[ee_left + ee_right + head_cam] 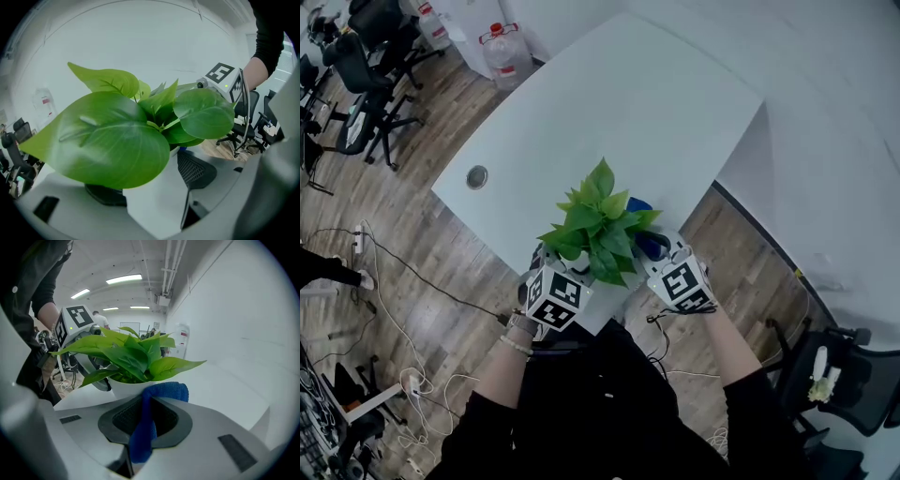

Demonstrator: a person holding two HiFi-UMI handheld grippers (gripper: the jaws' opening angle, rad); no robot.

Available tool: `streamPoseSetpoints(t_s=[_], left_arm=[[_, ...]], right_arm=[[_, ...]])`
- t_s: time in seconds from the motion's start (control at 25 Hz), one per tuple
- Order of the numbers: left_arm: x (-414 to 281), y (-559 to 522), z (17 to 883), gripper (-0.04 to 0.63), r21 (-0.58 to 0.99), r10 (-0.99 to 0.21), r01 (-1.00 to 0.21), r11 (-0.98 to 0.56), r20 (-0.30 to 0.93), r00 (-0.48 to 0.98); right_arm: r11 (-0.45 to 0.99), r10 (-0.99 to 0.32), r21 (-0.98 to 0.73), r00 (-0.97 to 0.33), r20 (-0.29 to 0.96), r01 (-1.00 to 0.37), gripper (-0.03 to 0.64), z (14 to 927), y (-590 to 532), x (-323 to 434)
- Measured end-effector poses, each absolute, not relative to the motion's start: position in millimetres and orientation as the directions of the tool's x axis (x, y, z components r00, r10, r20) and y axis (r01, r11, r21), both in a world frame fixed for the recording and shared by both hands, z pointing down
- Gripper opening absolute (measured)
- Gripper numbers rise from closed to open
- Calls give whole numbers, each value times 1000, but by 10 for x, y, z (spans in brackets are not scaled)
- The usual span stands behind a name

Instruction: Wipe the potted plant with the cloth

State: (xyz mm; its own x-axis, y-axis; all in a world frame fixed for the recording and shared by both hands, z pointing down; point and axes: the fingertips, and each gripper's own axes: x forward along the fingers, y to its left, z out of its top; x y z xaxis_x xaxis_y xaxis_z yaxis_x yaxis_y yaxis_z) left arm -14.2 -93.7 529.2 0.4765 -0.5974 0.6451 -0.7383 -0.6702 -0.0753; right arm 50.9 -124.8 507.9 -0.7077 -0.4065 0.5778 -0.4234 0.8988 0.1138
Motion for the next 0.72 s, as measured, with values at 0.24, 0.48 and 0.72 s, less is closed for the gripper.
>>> streamPoseSetpoints(t_s=[0.24, 0.48, 0.72], left_arm=[[-123, -933, 5288, 351, -71, -615, -766, -640, 645, 454], [-62, -942, 5282, 351, -65, -640, -804, -591, 645, 418], [-23, -942, 5290, 351, -85, -663, -832, -548, 650, 371]], right_arm=[[850, -482, 119, -666, 570, -513, 83, 5094, -1071, 532], [829, -491, 64, -668, 559, -556, 83, 5086, -865, 517], [817, -487, 17, -673, 557, -577, 83, 5085, -672, 426]])
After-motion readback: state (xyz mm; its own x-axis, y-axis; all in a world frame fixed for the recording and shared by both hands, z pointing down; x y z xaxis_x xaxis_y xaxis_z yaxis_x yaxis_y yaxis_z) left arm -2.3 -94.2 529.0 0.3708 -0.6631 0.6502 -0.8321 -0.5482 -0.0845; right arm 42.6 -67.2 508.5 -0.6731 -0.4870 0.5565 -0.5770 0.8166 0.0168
